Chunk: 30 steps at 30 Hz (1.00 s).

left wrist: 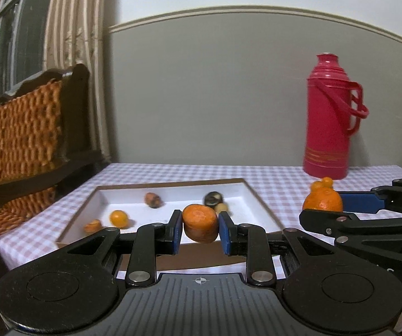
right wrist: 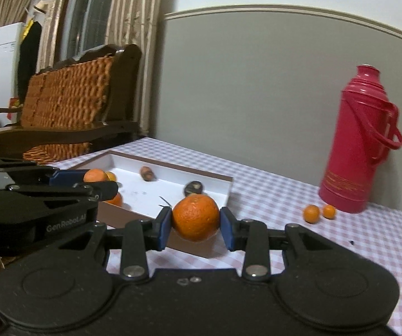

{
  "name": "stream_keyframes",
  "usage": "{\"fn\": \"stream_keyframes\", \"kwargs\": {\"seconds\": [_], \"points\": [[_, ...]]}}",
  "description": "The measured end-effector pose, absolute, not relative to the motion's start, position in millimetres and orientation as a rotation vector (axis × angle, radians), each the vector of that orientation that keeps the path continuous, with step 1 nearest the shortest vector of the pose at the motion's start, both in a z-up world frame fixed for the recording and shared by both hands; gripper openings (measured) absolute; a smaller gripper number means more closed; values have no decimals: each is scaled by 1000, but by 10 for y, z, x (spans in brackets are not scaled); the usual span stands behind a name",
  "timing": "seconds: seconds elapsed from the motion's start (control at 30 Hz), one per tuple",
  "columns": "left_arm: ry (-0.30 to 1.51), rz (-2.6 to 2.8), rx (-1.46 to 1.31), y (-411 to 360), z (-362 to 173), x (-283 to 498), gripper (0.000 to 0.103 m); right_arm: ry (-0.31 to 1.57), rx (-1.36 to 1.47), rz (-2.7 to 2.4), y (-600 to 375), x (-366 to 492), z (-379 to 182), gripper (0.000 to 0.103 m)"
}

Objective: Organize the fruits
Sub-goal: 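Carry the small orange fruit and mandarin over the white box with both tools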

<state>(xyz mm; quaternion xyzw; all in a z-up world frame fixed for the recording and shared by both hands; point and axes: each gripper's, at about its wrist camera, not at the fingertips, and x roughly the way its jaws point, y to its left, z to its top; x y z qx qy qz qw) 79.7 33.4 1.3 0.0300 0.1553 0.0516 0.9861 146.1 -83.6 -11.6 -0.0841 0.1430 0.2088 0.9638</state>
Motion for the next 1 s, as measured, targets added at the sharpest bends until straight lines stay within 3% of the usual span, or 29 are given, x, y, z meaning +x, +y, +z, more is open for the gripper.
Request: {"fn": "stream_keyframes", "kwargs": {"seconds": [0.47, 1.0], "points": [[279, 239, 40, 1023, 139, 822, 28, 248, -200, 520, -287, 1533, -27, 28], [292, 284, 17, 1384, 142, 1545, 28, 255, -191, 485, -137, 2313, -17, 28]]}}
